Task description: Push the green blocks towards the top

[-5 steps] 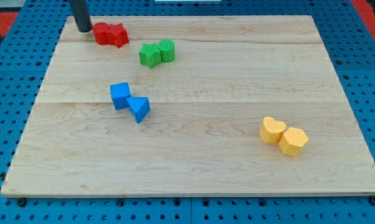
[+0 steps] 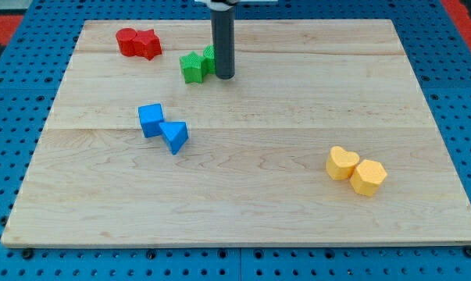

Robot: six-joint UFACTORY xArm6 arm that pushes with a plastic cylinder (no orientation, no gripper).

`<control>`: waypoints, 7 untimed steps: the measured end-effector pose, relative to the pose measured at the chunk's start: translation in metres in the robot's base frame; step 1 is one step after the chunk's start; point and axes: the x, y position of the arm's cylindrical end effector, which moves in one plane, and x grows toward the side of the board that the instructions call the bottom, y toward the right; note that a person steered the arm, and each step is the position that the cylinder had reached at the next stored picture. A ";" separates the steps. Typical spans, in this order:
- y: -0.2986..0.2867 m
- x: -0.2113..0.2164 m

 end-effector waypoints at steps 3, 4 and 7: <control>-0.029 -0.058; -0.040 -0.070; -0.023 -0.071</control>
